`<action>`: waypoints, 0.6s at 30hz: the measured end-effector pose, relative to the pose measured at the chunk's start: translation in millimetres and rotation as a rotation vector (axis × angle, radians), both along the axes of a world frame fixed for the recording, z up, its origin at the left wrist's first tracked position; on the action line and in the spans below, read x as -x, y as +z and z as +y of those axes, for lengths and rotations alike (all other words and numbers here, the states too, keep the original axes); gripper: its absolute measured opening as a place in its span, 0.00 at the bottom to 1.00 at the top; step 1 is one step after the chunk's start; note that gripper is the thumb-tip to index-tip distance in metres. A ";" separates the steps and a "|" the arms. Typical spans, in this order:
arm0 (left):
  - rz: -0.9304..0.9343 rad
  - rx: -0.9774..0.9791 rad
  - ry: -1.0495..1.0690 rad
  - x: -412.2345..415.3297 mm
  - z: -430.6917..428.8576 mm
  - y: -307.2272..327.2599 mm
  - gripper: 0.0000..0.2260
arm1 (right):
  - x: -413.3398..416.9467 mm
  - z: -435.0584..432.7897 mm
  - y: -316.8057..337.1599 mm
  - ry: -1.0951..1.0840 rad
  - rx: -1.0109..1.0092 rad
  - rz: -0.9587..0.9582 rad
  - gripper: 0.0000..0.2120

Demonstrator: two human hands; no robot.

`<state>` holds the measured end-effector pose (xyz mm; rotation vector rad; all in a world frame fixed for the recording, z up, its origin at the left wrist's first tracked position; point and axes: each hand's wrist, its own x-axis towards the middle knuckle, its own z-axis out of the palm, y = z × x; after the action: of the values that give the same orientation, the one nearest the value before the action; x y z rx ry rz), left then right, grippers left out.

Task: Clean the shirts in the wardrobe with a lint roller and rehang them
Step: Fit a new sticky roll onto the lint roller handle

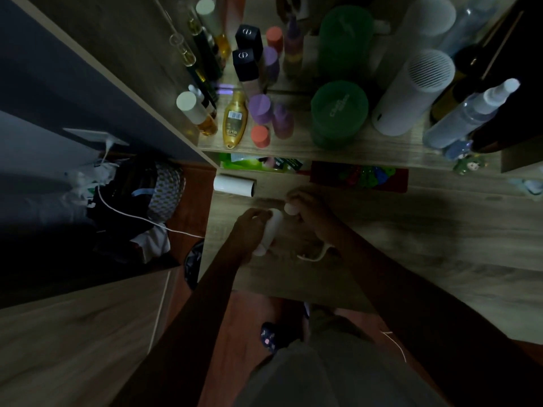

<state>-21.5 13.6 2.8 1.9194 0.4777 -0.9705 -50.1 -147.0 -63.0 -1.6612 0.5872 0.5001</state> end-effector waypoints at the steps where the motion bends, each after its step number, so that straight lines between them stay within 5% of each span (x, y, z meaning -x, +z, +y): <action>1: 0.002 0.011 0.034 -1.6 2.1 0.9 0.13 | -4.3 1.3 -3.7 0.027 0.039 -0.022 0.12; 5: 0.051 0.088 0.131 -7.8 13.8 -5.0 0.17 | -20.8 11.5 -17.5 0.109 0.239 -0.104 0.15; 10: 0.094 0.074 0.316 -16.8 20.4 -3.1 0.10 | -42.3 24.9 -25.6 0.056 0.390 -0.211 0.08; 18: 0.083 0.098 0.448 -23.3 26.5 -1.6 0.18 | -52.4 32.2 -37.0 0.055 0.497 -0.251 0.10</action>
<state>1.8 40.1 1.2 1.5933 0.8504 -0.7625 2.3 -114.7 -100.0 -2.1770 0.5042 0.1825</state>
